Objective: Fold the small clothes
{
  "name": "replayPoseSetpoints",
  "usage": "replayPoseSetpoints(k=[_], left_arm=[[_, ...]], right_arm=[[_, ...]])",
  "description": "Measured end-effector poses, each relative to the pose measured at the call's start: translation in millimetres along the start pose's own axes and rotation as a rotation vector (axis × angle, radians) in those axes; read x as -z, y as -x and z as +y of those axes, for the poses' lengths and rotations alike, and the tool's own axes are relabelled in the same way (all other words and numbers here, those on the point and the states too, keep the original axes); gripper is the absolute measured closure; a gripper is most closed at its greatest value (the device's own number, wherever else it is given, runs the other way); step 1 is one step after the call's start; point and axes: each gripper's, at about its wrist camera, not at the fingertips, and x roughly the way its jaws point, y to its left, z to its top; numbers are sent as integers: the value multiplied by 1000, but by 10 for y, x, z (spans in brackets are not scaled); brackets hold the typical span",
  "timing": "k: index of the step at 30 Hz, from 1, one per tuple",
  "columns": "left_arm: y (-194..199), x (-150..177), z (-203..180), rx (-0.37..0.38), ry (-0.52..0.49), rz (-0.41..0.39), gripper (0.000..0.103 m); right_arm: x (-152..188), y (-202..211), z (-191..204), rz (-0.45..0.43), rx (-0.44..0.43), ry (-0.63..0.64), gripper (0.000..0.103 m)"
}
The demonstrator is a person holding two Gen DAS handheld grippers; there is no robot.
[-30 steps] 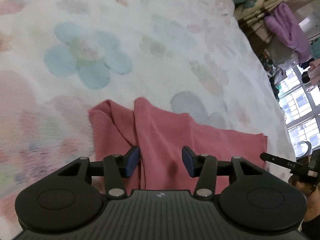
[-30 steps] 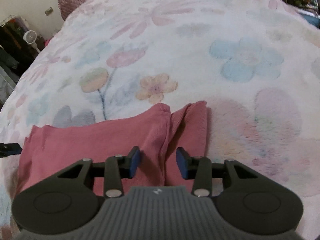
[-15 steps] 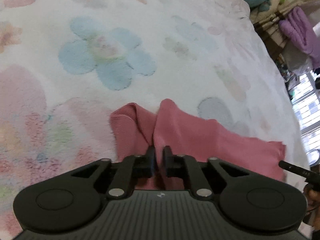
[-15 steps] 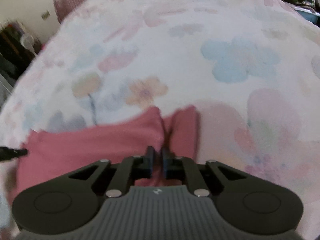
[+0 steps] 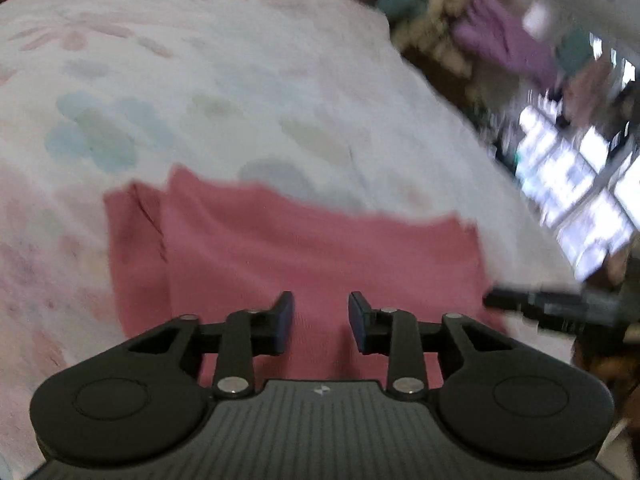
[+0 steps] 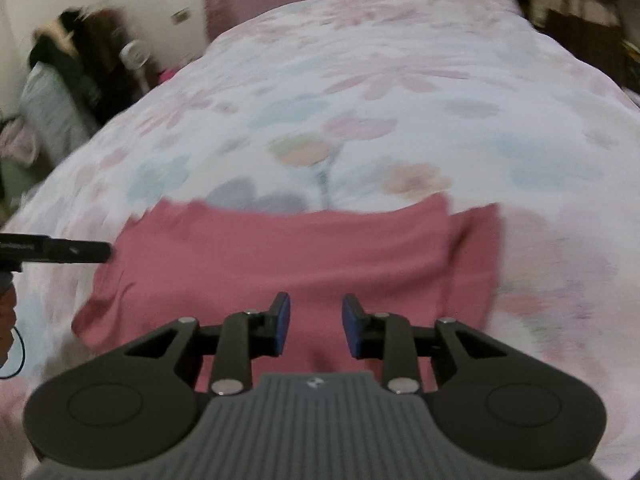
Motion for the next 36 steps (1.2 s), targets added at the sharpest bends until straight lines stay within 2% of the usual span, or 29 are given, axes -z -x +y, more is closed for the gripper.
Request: replayPoseSetpoints(k=[3, 5, 6, 8, 9, 10, 11, 12, 15, 17, 20, 23, 28, 34, 36], left_arm=[[-181, 149, 22, -150, -44, 53, 66], [-185, 172, 116, -179, -35, 83, 64], [-139, 161, 165, -181, -28, 87, 65], [-19, 112, 198, -237, -34, 83, 66], [31, 84, 174, -264, -42, 76, 67], [120, 79, 137, -282, -44, 63, 60], [182, 55, 108, -303, -41, 46, 52], [245, 51, 65, -305, -34, 25, 50], [328, 28, -167, -226, -12, -24, 47], [297, 68, -462, -153, -57, -40, 44], [167, 226, -1064, -46, -250, -41, 36], [-56, 431, -1610, 20, -454, -27, 36], [-489, 717, -2112, 53, -582, -11, 36], [-920, 1009, -2477, 12, -756, -28, 36], [-1075, 1088, -2606, -31, -815, -16, 37]], right_arm=[[107, -165, 35, 41, 30, 5, 78], [187, -230, -82, 79, 94, 10, 78], [235, -229, -166, 100, 120, -2, 83], [291, -142, -383, 109, 139, -58, 85], [289, -64, -467, 101, 149, -86, 80], [299, 38, -542, 85, 161, -110, 73], [313, 150, -613, 60, 163, -136, 71], [328, 241, -683, 41, 154, -169, 68], [397, 433, -881, 5, 104, -308, 60], [443, 480, -981, -15, 62, -397, 58], [468, 466, -1064, -28, 40, -501, 57], [439, 457, -1104, -32, 41, -546, 57], [384, 482, -1158, -26, 32, -561, 57], [411, 618, -1225, -32, 35, -540, 57], [429, 640, -1264, -33, 37, -540, 57]])
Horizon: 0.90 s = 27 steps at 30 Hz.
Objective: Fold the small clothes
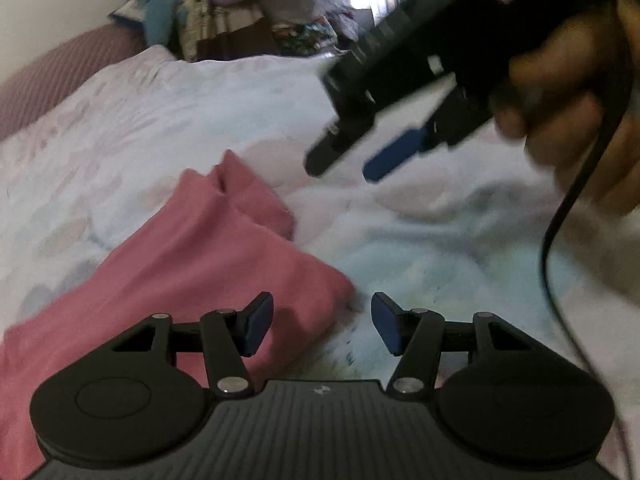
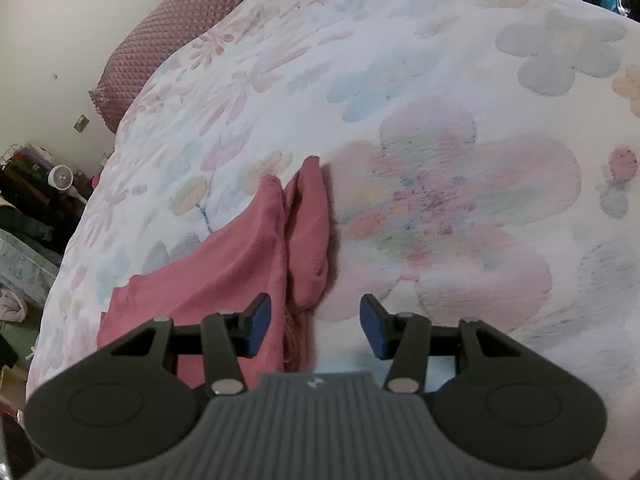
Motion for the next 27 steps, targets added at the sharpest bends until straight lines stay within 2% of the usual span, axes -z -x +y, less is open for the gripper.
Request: replayPoseSetpoints(k=[1, 2, 3, 4, 5, 9, 12, 15, 23, 24, 27], left_arm=[[-97, -17, -61, -26, -24, 30, 45], [-171, -23, -78, -42, -30, 46, 58], [-205, -27, -71, -47, -20, 53, 65], [-195, -34, -39, -50, 8, 44, 85], [-141, -45, 28, -37, 50, 20, 96], [172, -85, 256, -13, 158, -82, 96], [216, -112, 343, 14, 197, -73, 96], [213, -117, 334, 22, 190, -64, 96], [197, -154, 360, 46, 233, -62, 96], [191, -153, 371, 48, 239, -62, 96], [198, -150, 409, 57, 265, -67, 96]], right_arm=[[-9, 7, -25, -1, 2, -1, 57], [-16, 16, -51, -3, 5, -2, 57], [-22, 23, -77, -5, 7, -4, 57], [-31, 29, -98, -6, 6, -7, 57], [-43, 33, -117, -6, 4, -9, 57], [-84, -55, -166, 4, -10, -14, 57], [-150, -256, -185, 30, -57, -35, 52], [-257, -504, -181, 63, -104, -62, 46], [-591, -1066, -131, 167, -130, -55, 38], [-608, -1116, -126, 180, -136, -55, 34], [-611, -1263, -77, 243, -192, -61, 34]])
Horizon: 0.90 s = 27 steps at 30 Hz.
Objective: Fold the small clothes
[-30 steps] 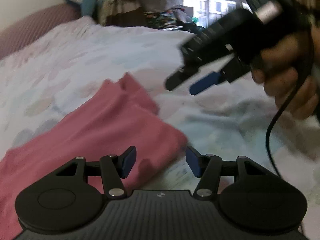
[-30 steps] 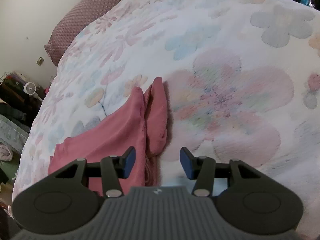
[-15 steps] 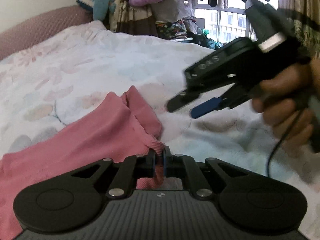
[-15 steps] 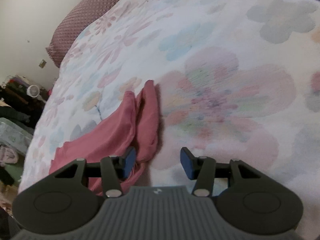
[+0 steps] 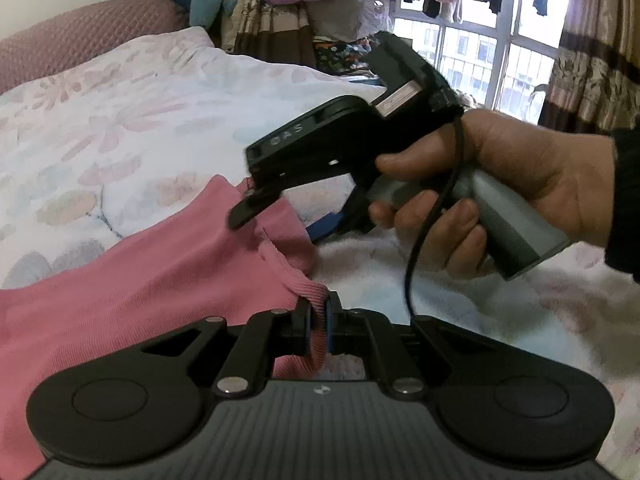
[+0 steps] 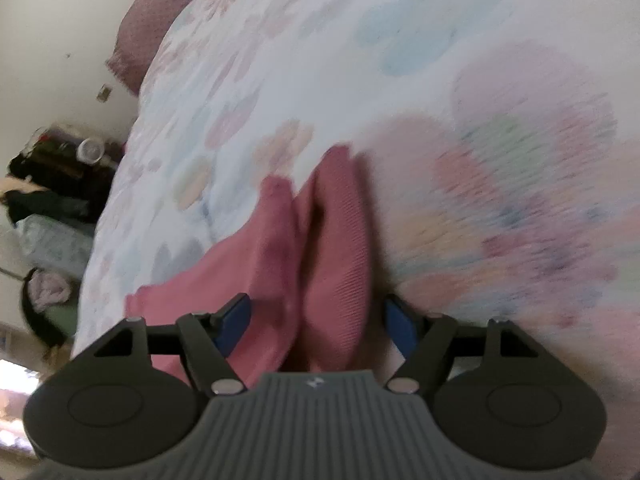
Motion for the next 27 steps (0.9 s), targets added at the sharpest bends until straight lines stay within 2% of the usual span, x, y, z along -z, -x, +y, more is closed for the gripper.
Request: replayPoseSetpoints(k=[2, 3, 4, 5, 6, 7, 10, 14, 17, 21, 27], left_arm=[[19, -15, 12, 4, 12, -5, 96], [24, -24, 19, 5, 15, -7, 96], [34, -32, 21, 7, 18, -8, 96], [44, -38, 24, 8, 20, -10, 96], [60, -48, 29, 10, 25, -13, 96], [70, -56, 37, 11, 30, -15, 96], [105, -79, 66, 21, 59, -22, 96], [133, -113, 80, 33, 93, -30, 96], [201, -155, 148, 52, 158, -45, 96], [391, -216, 343, 73, 273, -89, 96], [818, -226, 796, 94, 450, -178, 96]], right_arm=[[4, -88, 73, 25, -38, 8, 34], [8, -130, 137, 24, -25, 27, 38], [12, -174, 187, 23, 2, 44, 50], [9, -210, 212, 23, 31, 46, 57], [3, -236, 213, 22, 46, 37, 71], [1, -255, 207, 19, 38, 25, 77], [-3, -208, 212, -4, 10, 27, 82], [1, -64, 268, -37, -11, 32, 84], [-24, 23, 406, -55, -5, 66, 84], [-45, 143, 712, -65, 27, 167, 84], [-96, 247, 1444, -83, 37, 293, 84]])
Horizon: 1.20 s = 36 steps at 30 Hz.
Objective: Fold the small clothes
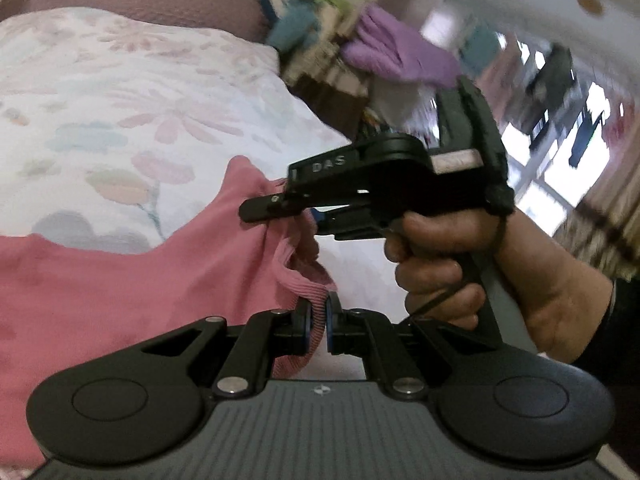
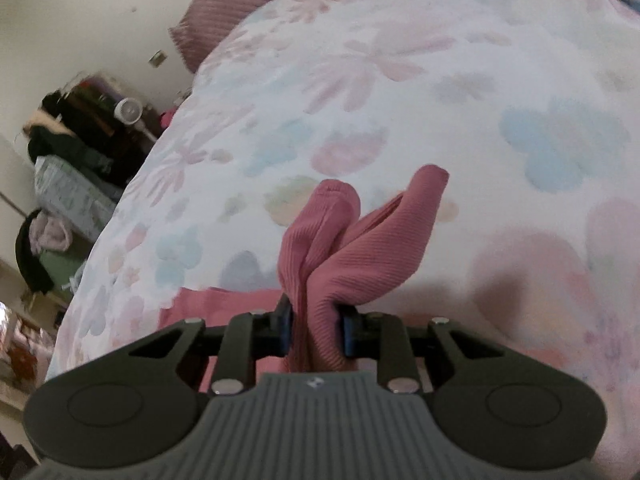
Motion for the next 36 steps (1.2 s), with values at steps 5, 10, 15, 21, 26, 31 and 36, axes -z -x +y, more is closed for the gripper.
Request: replayPoseSetpoints(k=[5, 10, 15, 21, 26, 31, 36], left_arm=[[401, -139, 359, -2, 114, -75, 97], [723, -180, 696, -32, 186, -116, 97], [860, -95, 1002, -72, 244, -93, 97], [896, 18, 1291, -113, 330, -41, 97], [947, 128, 1500, -133, 378, -11, 97], [1017, 239, 1668, -155, 429, 10, 97], [1032, 321, 1790, -177, 451, 45, 96]], right_arm=[[-171, -96, 731, 21, 38, 111, 84], [-191, -306, 1374, 62, 59, 220, 84], [-147, -622, 1750, 129, 108, 268, 84], [106, -1057, 1896, 220, 144, 292, 84], [311, -1419, 2040, 278, 181, 323, 84], [444, -1640, 2100, 309, 202, 330, 83], [536, -1816, 2201, 329, 231, 358, 81]])
